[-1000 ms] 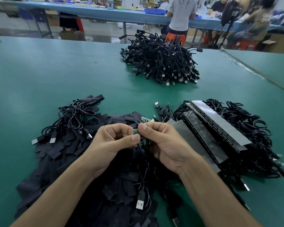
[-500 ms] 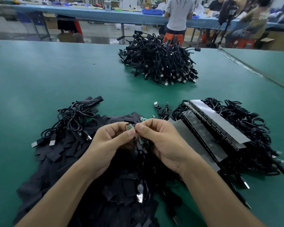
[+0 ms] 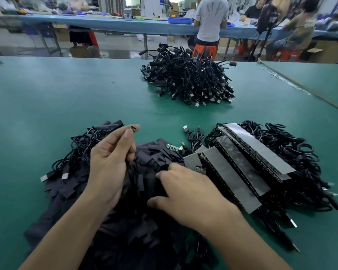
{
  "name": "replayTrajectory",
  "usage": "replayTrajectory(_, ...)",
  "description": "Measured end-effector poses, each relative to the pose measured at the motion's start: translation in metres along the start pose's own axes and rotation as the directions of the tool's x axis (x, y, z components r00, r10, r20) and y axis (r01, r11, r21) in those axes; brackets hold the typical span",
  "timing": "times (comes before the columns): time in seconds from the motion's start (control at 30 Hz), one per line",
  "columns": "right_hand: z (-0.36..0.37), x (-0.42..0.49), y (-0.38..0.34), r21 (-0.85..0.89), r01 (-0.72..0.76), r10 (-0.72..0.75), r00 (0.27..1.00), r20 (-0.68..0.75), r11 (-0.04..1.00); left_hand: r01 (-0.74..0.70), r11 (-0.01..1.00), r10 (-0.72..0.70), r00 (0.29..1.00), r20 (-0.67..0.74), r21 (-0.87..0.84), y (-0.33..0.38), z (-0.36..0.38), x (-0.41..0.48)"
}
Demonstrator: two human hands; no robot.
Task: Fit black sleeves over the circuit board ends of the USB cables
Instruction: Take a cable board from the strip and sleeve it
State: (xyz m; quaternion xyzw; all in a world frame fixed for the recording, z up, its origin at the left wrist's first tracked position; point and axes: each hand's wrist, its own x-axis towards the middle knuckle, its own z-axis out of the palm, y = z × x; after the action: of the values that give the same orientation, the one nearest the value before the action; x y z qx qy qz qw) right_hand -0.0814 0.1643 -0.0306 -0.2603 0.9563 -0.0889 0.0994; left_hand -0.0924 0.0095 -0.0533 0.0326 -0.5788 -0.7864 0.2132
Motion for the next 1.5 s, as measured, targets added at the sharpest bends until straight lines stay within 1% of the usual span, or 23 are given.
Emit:
replayTrajectory(0.03, 0.004, 0.001, -0.002, -0.026, 0.01, -0.009, 1.0, 0.026, 1.0, -0.019, 0.999, 0.019, 1.0, -0.007, 0.042, 0.003, -0.002, 0.002)
replayTrajectory(0.1, 0.008, 0.003, -0.003, 0.014, 0.045, -0.045, 0.999, 0.007, 0.999, -0.017, 0.994, 0.019, 1.0, -0.012, 0.109, 0.004, -0.006, 0.007)
replayTrajectory(0.23, 0.004, 0.013, -0.001, 0.169, 0.086, -0.079, 0.996, -0.045, 0.982, 0.083, 0.979, -0.087, 0.996, 0.009, 0.188, -0.006, -0.012, 0.011)
replayTrajectory(0.37, 0.011, 0.02, -0.001, 0.277, 0.111, -0.07, 0.986, -0.153, 0.954, 0.144, 0.949, -0.173, 0.981, 0.082, 0.279, -0.018, -0.019, 0.011)
replayTrajectory(0.43, 0.017, 0.023, 0.001, 0.351, 0.14, -0.066, 0.974, -0.216, 0.926, 0.136, 0.935, -0.176, 0.98, 0.097, 0.326, -0.022, -0.022, 0.009)
replayTrajectory(0.5, 0.023, 0.027, 0.004, 0.464, 0.196, -0.054, 0.952, -0.301, 0.864, 0.11, 0.935, -0.148, 0.985, 0.088, 0.337, -0.025, -0.023, 0.007)
replayTrajectory(0.57, 0.028, 0.03, 0.005, 0.565, 0.278, -0.022, 0.909, -0.417, 0.777, 0.116, 0.942, -0.147, 0.986, 0.077, 0.313, -0.025, -0.022, 0.006)
replayTrajectory(0.63, 0.034, 0.031, 0.007, 0.642, 0.314, 0.061, 0.869, -0.491, 0.699, 0.116, 0.941, -0.151, 0.984, 0.089, 0.318, -0.025, -0.024, 0.004)
replayTrajectory(0.73, 0.045, 0.034, 0.013, 0.721, 0.294, 0.167, 0.854, -0.493, 0.628, 0.083, 0.933, -0.14, 0.98, 0.142, 0.35, -0.023, -0.024, 0.001)
replayTrajectory(0.87, 0.051, 0.035, 0.018, 0.776, 0.315, 0.211, 0.845, -0.492, 0.546, 0.082, 0.938, -0.148, 0.973, 0.175, 0.338, -0.021, -0.023, -0.002)
replayTrajectory(1.0, 0.051, 0.034, 0.02, 0.842, 0.331, 0.238, 0.857, -0.457, 0.426, 0.079, 0.942, -0.146, 0.971, 0.187, 0.326, -0.021, -0.023, -0.003)
replayTrajectory(1.07, 0.052, 0.035, 0.02, 0.856, 0.328, 0.243, 0.863, -0.444, 0.4, 0.081, 0.945, -0.155, 0.964, 0.215, 0.318, -0.02, -0.023, -0.003)
replayTrajectory(1.13, 0.052, 0.035, 0.02, 0.861, 0.326, 0.238, 0.868, -0.437, 0.391, 0.075, 0.938, -0.162, 0.959, 0.234, 0.339, -0.021, -0.024, -0.004)
replayTrajectory(1.27, 0.052, 0.034, 0.019, 0.815, 0.345, 0.209, 0.852, -0.48, 0.466, 0.078, 0.939, -0.164, 0.958, 0.235, 0.336, -0.021, -0.026, -0.003)
replayTrajectory(1.33, 0.052, 0.033, 0.017, 0.793, 0.37, 0.19, 0.84, -0.508, 0.484, 0.088, 0.942, -0.167, 0.959, 0.228, 0.323, -0.021, -0.027, -0.003)
replayTrajectory(1.5, 0.052, 0.032, 0.017, 0.731, 0.403, 0.192, 0.791, -0.58, 0.55, 0.083, 0.945, -0.159, 0.961, 0.226, 0.316, -0.018, -0.023, -0.004)
